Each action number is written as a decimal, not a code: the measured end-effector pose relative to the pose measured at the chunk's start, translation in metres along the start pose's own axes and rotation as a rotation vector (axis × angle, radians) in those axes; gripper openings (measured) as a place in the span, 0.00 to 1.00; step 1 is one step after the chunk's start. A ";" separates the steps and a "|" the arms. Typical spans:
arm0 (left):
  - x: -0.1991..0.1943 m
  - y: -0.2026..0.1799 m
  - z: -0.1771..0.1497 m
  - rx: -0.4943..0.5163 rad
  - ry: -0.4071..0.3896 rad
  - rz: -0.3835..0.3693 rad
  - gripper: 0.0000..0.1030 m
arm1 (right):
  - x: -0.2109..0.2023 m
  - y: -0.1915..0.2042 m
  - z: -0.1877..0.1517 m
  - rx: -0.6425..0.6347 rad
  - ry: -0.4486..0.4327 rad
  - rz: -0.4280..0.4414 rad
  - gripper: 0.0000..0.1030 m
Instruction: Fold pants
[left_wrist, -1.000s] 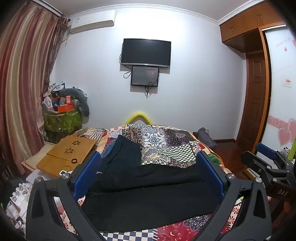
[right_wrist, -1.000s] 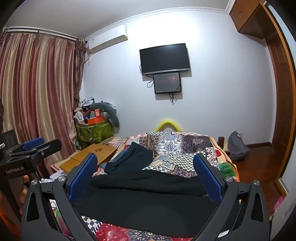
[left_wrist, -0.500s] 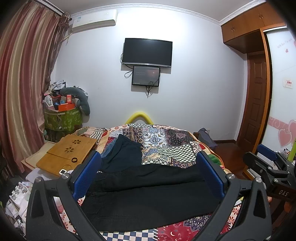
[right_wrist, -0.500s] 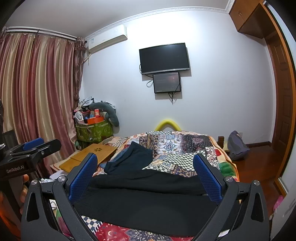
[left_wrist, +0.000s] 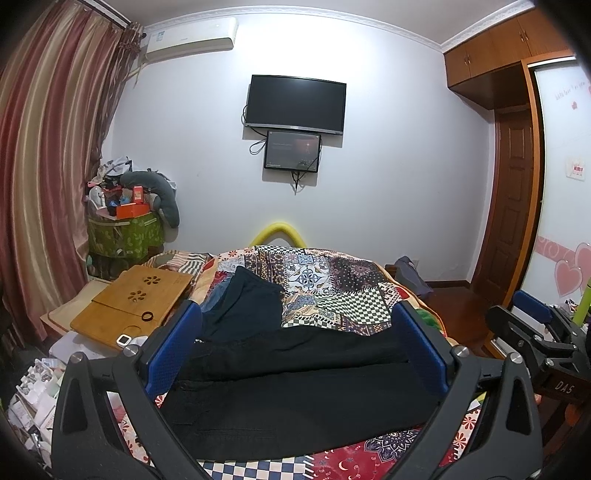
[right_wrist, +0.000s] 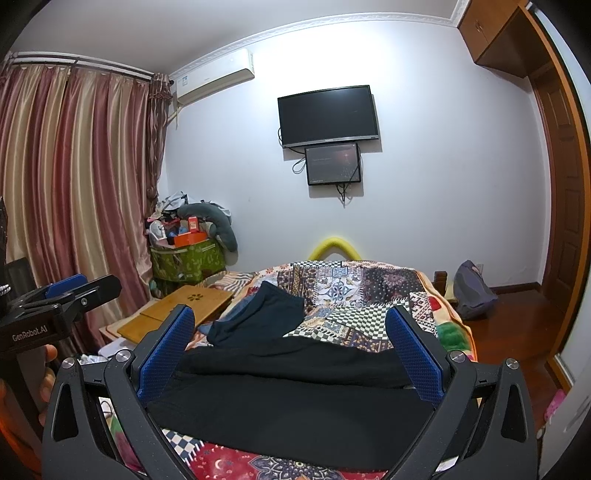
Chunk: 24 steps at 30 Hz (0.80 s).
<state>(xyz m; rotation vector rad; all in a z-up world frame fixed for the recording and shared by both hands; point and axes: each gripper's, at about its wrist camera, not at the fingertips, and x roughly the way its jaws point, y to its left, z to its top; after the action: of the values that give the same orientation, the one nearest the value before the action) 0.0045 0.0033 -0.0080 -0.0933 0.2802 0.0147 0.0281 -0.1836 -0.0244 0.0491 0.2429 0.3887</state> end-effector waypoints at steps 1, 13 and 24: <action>0.000 0.000 0.000 -0.001 0.000 0.000 1.00 | 0.000 0.000 0.000 0.000 0.000 0.000 1.00; 0.000 0.001 0.000 -0.004 0.001 -0.003 1.00 | 0.001 -0.001 -0.002 -0.002 0.001 -0.002 1.00; -0.001 0.003 0.000 -0.005 -0.001 -0.003 1.00 | 0.002 -0.001 -0.003 -0.004 0.002 -0.004 1.00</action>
<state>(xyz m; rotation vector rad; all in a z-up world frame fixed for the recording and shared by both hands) 0.0038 0.0058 -0.0077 -0.0982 0.2794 0.0128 0.0300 -0.1839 -0.0275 0.0441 0.2441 0.3857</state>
